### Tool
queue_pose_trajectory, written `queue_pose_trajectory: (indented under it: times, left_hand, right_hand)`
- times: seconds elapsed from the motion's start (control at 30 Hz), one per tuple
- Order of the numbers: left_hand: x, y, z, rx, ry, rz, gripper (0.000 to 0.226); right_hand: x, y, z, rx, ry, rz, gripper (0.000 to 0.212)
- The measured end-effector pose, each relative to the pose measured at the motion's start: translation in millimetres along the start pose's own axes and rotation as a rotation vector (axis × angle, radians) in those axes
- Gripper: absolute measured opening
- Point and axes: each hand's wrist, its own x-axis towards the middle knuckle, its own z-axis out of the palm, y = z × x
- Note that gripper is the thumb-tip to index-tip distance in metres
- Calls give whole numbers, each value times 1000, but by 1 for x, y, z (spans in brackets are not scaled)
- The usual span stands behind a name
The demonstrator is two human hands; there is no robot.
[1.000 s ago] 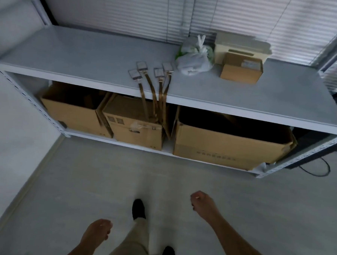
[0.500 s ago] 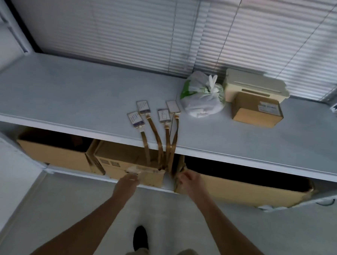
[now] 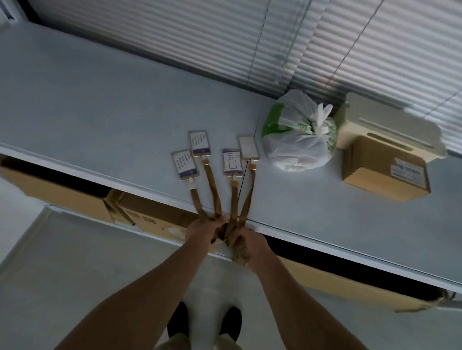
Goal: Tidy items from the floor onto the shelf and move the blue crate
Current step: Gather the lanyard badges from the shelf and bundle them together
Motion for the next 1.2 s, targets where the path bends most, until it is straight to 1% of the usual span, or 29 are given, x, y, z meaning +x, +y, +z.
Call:
queue_pose_trajectory:
  times: [0.1,0.17,0.2,0.23,0.27,0.3,0.33,0.4,0.43,0.5,0.57,0.63,0.7,0.77,0.8,0.87,0.93,0.97,1.03,1.1,1.17,1.2]
  left_hand:
    - [3,0,-7,-36,-6,11,64]
    - [7,1,-10,4,-29,21,62]
    - [6,3,-11,37,-33,36,57]
    - [5,4,-13,70,-30,53,52]
    - [6,5,-15,99,-21,69,48]
    - [7,5,-17,143,-6,83,45]
    - [7,6,-21,193,9,92,45]
    - [3,9,-30,295,21,106,38]
    - [1,9,-34,320,26,118,30]
    - [-6,10,-42,272,19,150,13]
    - [-16,10,-46,94,-23,166,7]
    - [-25,14,-46,-51,-78,164,12]
    - [-36,23,-42,-131,-123,143,9]
    - [-44,35,-36,-221,-181,92,9]
    - [-47,41,-33,-242,-199,76,11]
    - [-53,53,-28,-233,-193,76,10]
    - [-58,61,-22,-147,-143,120,13]
    - [-61,65,-19,-56,-111,175,16]
    - [-66,70,-14,138,-69,297,22]
    - [-69,72,-11,265,-46,370,27]
    - [-71,77,-11,288,-13,393,30]
    - [-72,81,-11,282,-8,385,30]
  right_hand:
    - [5,-3,9,68,-60,32,12]
    - [9,-3,16,94,-62,50,9]
    - [15,-2,17,75,-57,37,12]
    - [33,7,17,61,-52,32,24]
    - [45,14,16,46,-54,26,41]
    - [50,18,13,20,-57,-3,52]
    - [52,21,10,-9,-57,-37,48]
    - [17,10,5,-83,-45,-83,12]
    - [2,5,1,-108,-33,-112,3]
    - [-8,1,-7,-118,12,-152,9]
    - [-18,-5,-12,-134,45,-197,9]
    - [-26,-12,-15,-104,20,-239,9]
    - [-32,-19,-16,-130,-32,-299,5]
    - [-33,-25,-14,-151,-46,-321,4]
    - [-36,-29,-11,-125,-37,-314,4]
    - [-39,-34,-6,-89,-5,-309,13]
    - [-41,-35,-1,-84,-11,-314,19]
    - [-45,-37,1,-76,-30,-312,19]
    - [-48,-38,3,-61,-91,-304,22]
    - [-52,-39,3,-37,-166,-313,23]
    - [-53,-41,2,-34,-225,-346,17]
    - [-54,-43,2,-71,-233,-365,16]
